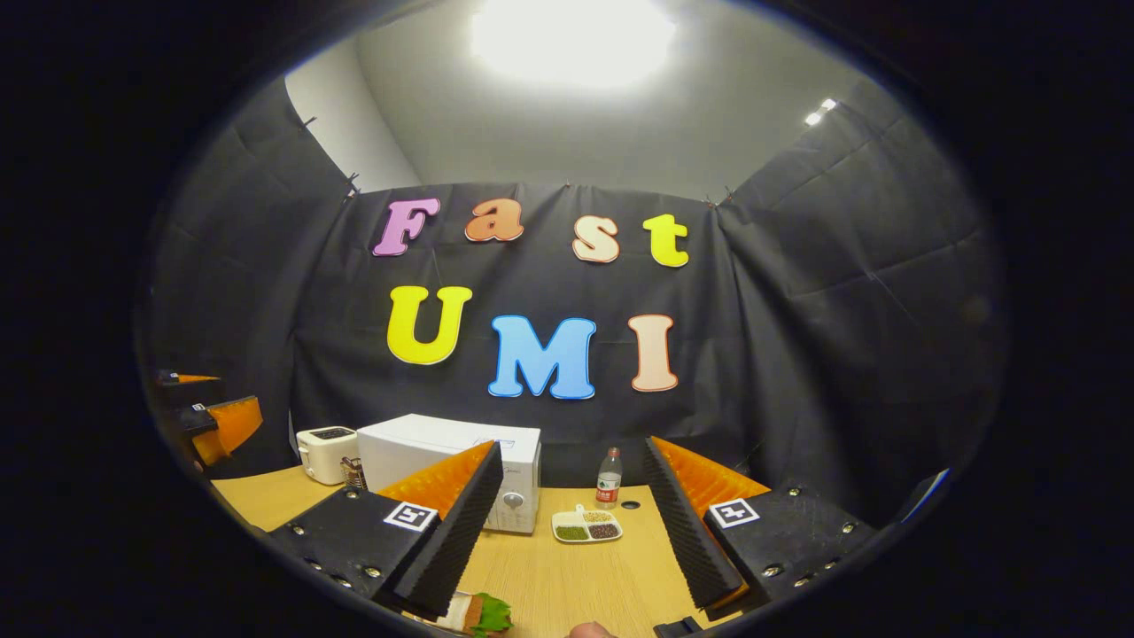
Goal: Open the microwave oven with the left hand, put the food in, and close the microwave oven.
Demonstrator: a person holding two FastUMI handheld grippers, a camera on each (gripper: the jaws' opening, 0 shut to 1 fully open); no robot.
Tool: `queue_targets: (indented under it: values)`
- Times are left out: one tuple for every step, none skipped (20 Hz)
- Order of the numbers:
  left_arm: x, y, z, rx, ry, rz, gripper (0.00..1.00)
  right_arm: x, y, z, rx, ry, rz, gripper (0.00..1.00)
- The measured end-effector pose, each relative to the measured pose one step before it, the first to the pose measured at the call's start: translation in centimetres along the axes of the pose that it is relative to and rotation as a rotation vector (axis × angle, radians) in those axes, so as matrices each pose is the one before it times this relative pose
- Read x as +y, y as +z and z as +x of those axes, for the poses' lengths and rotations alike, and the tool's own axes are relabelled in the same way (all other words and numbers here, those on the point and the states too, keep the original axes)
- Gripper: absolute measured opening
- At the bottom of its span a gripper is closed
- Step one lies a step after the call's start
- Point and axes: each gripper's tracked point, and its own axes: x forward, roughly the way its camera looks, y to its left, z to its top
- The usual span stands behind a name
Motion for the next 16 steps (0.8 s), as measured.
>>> queue_targets:
  values:
    - [-0.388,0.052,0.057,0.00107,-0.00004,-0.00123,0.99,-0.098,-0.080,0.065,-0.00070,0.00319,-0.00017,0.95]
    - [-0.386,-0.072,0.029,0.00157,-0.00077,-0.00228,0.99,-0.303,-0.161,0.096,0.00009,0.00225,-0.00106,0.95]
    - [-0.524,-0.067,0.092,0.00271,0.00027,-0.00058,0.99,-0.167,-0.109,0.053,0.00249,0.00374,0.00102,0.95]
    - [-0.503,-0.120,0.143,0.00279,-0.00146,-0.00033,0.99,-0.223,-0.157,0.012,0.00149,0.00419,0.00443,0.96]
    - [-0.509,-0.082,0.244,0.00313,-0.00057,-0.00008,0.99,-0.249,-0.042,-0.019,0.00105,0.00434,0.00765,0.95]
    - [-0.514,-0.080,0.233,0.00194,-0.00035,-0.00122,0.99,-0.247,-0.123,0.004,-0.00057,0.00302,0.00696,0.96]
    - [-0.421,-0.055,0.181,-0.00070,0.00372,0.00020,0.99,-0.308,0.140,-0.009,-0.00835,0.00251,0.00554,0.95]
    - [-0.173,0.105,0.160,-0.00462,0.00749,0.00136,0.99,-0.224,0.058,0.082,-0.00754,0.00558,0.00327,0.95]
    - [-0.221,0.198,0.297,-0.00342,0.00508,0.00167,0.99,-0.236,-0.112,0.153,-0.00128,0.00449,0.00074,0.95]
    - [-0.313,-0.072,0.230,-0.00298,0.00232,0.00297,0.99,-0.273,-0.293,0.057,0.00297,0.00344,-0.00021,0.96]
    - [-0.126,0.078,0.380,-0.00155,0.00466,0.00394,0.99,-0.242,-0.095,0.122,0.00397,0.00083,0.00062,0.96]
    - [-0.184,-0.082,0.350,-0.00283,0.00011,0.00174,0.99,-0.213,0.012,0.092,0.00210,-0.00007,0.00292,0.96]
    - [-0.169,0.065,0.424,-0.00425,-0.00107,-0.00111,0.99,-0.042,0.002,0.129,0.00230,-0.00065,0.00320,0.95]
    - [-0.221,-0.168,0.640,-0.00063,-0.00283,-0.00219,0.99,-0.129,-0.077,0.104,0.00272,-0.00249,0.00165,0.96]
    - [-0.269,-0.208,0.683,0.00065,-0.00561,-0.00330,0.99,-0.002,0.049,0.137,-0.00082,-0.00411,0.00104,0.96]
    - [-0.268,-0.236,0.773,-0.00124,-0.00895,-0.00444,0.99,0.030,0.078,0.147,-0.00519,-0.00545,0.00097,0.95]
